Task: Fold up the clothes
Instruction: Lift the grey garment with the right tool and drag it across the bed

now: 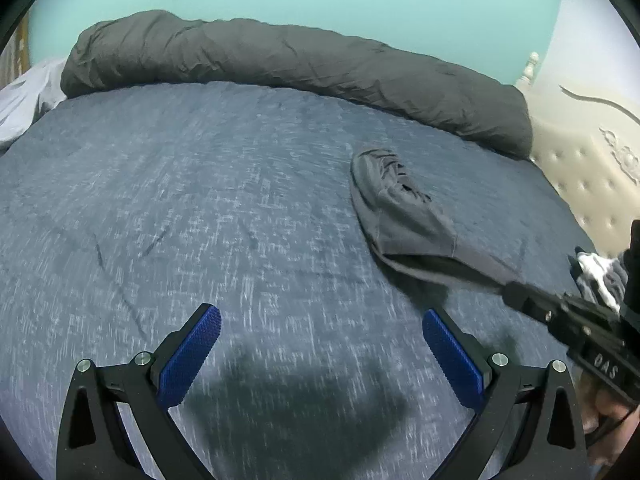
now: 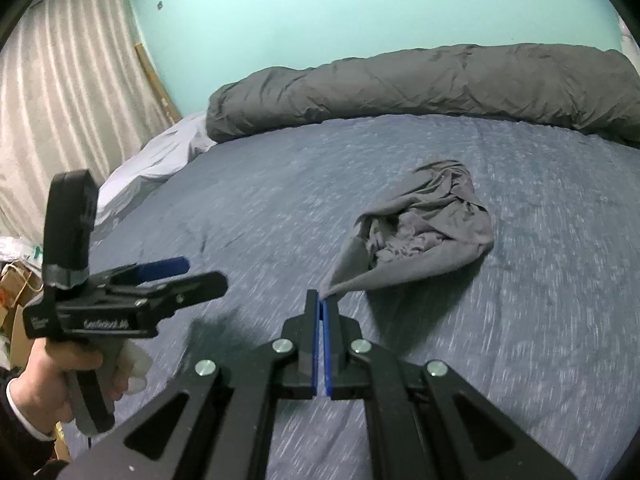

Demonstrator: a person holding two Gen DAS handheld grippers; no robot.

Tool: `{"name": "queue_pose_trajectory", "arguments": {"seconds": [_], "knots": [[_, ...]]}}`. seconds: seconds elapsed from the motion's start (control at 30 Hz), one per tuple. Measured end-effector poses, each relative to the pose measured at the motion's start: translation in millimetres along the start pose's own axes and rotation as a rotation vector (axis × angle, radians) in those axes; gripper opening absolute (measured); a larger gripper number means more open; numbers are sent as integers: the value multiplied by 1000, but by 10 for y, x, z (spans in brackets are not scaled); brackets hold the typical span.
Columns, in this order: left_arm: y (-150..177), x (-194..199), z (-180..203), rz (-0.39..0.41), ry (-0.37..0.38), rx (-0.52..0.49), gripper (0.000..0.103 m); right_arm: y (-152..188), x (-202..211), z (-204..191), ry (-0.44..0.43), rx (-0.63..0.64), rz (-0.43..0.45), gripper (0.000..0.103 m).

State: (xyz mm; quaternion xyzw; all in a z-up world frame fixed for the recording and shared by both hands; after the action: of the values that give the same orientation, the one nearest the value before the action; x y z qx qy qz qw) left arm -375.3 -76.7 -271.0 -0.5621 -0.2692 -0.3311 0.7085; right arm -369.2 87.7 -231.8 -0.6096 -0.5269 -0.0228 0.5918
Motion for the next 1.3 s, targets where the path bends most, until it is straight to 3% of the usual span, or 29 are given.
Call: {"name": "queue_pose_trajectory", "arguments": {"seconds": [0.7,1.1,1.3], "knots": [[930,982,345,17,14,-38,103,1239,1063,-893,-27,-14,-77,1],[1363,1246,448,0,28,-51,103,1723,1439,-1072,-30,-52,-80,1],[1511,1215,516,-5,47,-50,103,1918,1418,-1018,-30,-80,-94,1]]}}
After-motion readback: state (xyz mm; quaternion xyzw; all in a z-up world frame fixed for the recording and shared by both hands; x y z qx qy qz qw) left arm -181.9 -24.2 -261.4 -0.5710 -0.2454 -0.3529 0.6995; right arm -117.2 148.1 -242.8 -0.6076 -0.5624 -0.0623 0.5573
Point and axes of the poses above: each gripper's, at about its wrist camera, not at the fingertips, and x roughly against the way its jaws point, z to its right, y to its underside, the point moved 7 cm from there along -x, roughly the way its jaws point, and after that the axes turned 4 degrees about -z, right-handed, at the moved point
